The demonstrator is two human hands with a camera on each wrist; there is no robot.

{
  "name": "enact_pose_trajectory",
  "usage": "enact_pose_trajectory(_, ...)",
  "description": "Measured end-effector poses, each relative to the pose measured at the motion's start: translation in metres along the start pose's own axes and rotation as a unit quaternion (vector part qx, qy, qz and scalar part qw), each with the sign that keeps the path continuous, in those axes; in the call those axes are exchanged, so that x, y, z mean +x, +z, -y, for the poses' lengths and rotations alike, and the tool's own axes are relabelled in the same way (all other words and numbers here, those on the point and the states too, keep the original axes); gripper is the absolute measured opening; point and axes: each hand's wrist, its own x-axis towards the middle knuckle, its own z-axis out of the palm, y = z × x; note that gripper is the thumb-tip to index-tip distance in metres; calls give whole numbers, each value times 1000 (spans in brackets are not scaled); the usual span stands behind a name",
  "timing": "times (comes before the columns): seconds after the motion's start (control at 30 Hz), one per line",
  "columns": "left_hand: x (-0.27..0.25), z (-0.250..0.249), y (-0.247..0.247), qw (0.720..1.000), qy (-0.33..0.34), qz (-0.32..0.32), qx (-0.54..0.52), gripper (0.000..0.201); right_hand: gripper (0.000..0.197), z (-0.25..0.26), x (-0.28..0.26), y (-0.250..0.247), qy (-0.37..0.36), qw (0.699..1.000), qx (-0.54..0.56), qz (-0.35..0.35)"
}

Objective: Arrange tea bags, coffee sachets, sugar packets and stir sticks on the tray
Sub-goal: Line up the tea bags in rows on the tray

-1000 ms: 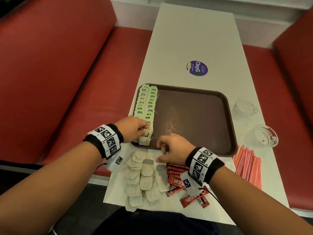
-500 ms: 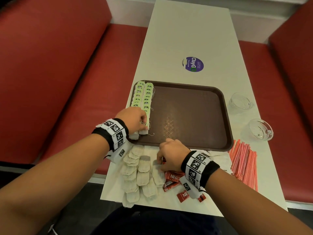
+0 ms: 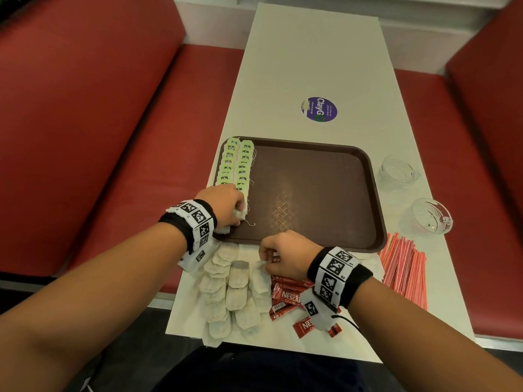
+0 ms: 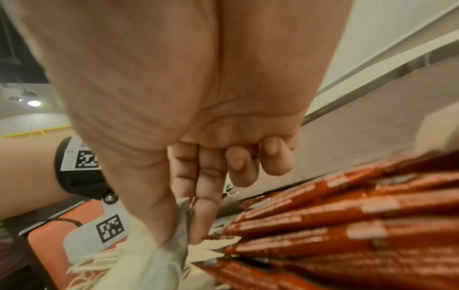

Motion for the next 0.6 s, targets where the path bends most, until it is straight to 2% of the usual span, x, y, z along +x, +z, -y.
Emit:
enact_pose_trajectory(0.1,-9,2,-6,999,26,-31,-31,30,28,-2,-2,0,-9,998,54,-21)
enact_pose_trajectory(0.2,-26,0,-13,992,64,-68,-80,20,44,-1,-4,-3,-23,998,60,-13)
enact_pose_trajectory(0.33,-57,-6,-14,988,127,-30,-88,10,26,2,-5,-9,-25,998,58,-29)
enact_pose_trajectory(0.43,-75,-9,-1,984,172,20,-47,15,11,1,-7,-12,-14,997,64,-42)
enact_pose_trajectory(0.53,-82,-6,15,986,164,36,12,28,10,2,-7,-14,-10,998,54,-40)
enact_pose_trajectory(0.6,-84,0,22,990,139,26,19,32,18,2,-7,-14,-3,998,51,-39)
